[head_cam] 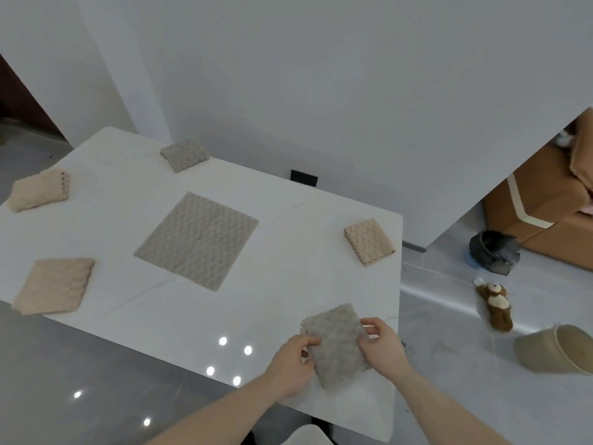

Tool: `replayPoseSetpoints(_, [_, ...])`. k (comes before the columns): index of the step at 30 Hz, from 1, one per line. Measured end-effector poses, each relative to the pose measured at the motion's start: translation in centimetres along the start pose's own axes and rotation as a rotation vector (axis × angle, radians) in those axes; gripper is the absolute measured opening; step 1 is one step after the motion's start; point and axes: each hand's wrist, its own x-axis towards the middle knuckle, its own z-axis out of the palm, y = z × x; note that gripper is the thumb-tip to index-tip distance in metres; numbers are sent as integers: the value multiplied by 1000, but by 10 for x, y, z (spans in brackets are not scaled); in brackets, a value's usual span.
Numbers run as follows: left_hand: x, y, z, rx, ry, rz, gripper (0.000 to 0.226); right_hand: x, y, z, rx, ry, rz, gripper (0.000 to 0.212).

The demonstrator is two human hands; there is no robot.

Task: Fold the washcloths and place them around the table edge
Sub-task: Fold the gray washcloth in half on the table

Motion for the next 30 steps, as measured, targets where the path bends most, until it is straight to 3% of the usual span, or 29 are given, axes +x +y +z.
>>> replayPoseSetpoints(6, [37,35,61,-16,21,-61,45,58,32,-42,-133,-62,-50,17])
replayPoseSetpoints(16, [68,68,99,-37,15,-103,49,110,63,-71,-231,-90,-137,22])
replayPoseSetpoints(20, [72,70,103,44,-28,-128,65,107,64,-82,-282,-33,-183,33])
replayPoseSetpoints(24, [65,53,104,93,-73,-124,71,99,72,-77,-423,-125,-326,40])
replayPoseSetpoints(30, [45,21,65,169,67,-241,58,85,81,-42,-619,-248,-495,44])
